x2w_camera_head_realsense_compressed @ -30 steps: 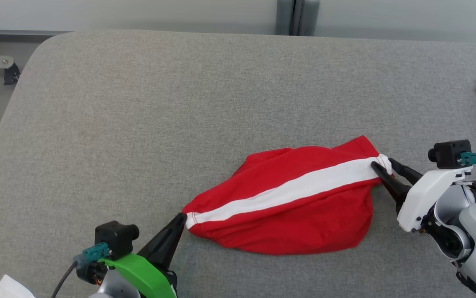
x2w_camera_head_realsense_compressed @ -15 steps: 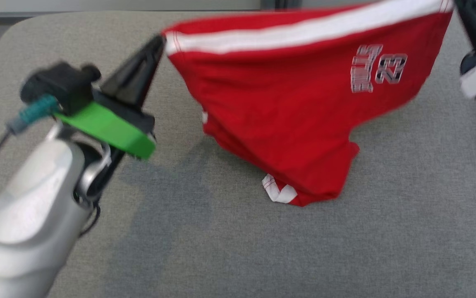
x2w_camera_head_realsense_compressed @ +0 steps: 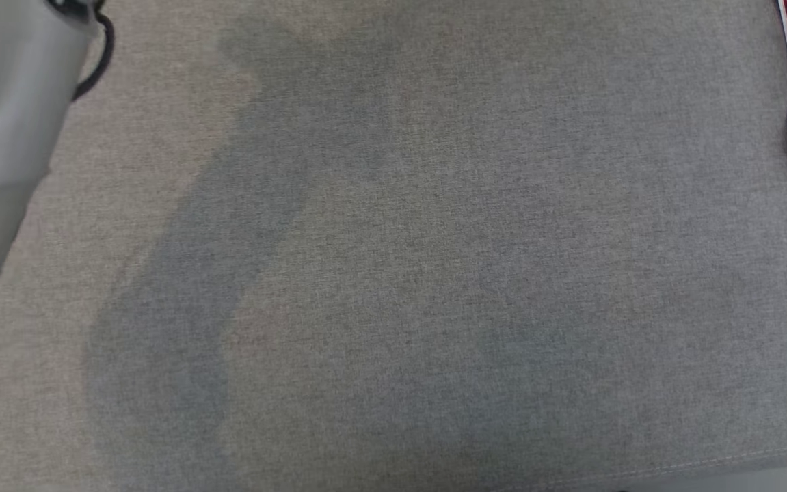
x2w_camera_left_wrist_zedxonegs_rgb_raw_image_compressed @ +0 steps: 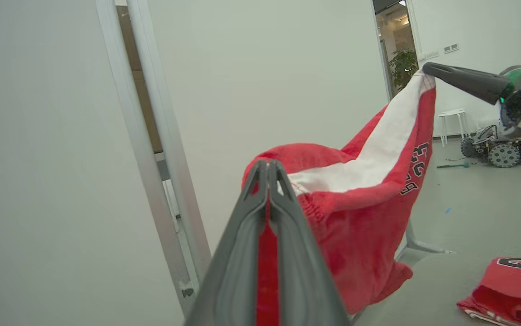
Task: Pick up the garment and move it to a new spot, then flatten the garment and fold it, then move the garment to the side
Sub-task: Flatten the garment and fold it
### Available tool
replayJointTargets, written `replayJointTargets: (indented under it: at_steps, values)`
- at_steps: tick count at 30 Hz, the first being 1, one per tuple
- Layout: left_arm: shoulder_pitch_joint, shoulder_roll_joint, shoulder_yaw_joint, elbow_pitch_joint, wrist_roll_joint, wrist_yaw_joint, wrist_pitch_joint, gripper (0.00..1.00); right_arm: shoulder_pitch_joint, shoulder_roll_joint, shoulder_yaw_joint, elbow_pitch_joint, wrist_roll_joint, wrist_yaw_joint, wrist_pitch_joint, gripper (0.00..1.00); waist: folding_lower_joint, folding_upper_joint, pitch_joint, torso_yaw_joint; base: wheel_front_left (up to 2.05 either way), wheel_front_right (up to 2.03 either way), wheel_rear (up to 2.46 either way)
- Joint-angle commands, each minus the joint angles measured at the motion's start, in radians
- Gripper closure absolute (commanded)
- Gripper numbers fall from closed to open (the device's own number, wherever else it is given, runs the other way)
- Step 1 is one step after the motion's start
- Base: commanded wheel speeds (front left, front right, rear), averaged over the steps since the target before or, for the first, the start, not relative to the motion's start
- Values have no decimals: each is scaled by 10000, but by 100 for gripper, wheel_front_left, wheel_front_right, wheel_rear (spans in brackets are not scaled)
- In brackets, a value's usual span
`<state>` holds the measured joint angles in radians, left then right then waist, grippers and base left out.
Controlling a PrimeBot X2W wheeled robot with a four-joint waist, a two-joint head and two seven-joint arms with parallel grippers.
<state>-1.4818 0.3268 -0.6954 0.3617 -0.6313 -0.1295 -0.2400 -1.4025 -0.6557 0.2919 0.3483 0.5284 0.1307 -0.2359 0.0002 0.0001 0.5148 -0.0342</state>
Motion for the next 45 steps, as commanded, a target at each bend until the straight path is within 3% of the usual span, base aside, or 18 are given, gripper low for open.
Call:
replayJointTargets:
  at_steps: [1,5,8,17,27,36,39,45]
  values:
    - [286,72,-270,98,-167,-8,-115,100,475,-8,110,-153,14,-1,77,100,-2,-1,505,-486,0,0,0]
    - [1587,236,-1303,170,-607,-8,-261,100,2630,-130,63,-945,249,-1,395,100,-2,-1,439,-419,0,0,0]
    - [2950,380,-1320,-218,-745,-6,-273,100,4696,-66,-356,-1574,314,-3,477,100,-2,-1,295,-398,0,0,0]
    - [8421,918,-890,-1787,-404,-9,-251,100,11152,1311,-2560,-3981,26,-6,688,100,-2,-1,-1201,-424,0,0,0]
    - [12865,1010,46,-2776,4,303,-251,100,16188,2509,-4335,-7264,333,-6,2331,100,-2,-1,-3150,-142,0,0,0]
    - [14265,1964,129,-4544,-24,759,185,100,17883,2639,-5404,-9612,-174,-6,4080,100,-2,-1,-3542,349,0,0,0]
    - [14162,1954,141,-5082,-214,810,514,100,17635,2335,-5615,-9580,-773,-6,4425,100,-2,-1,-3467,453,0,0,0]
    - [13059,1495,25,-5082,-234,750,1184,100,15825,1539,-4823,-8355,-1105,-6,4847,100,-2,-1,-3016,488,0,0,0]
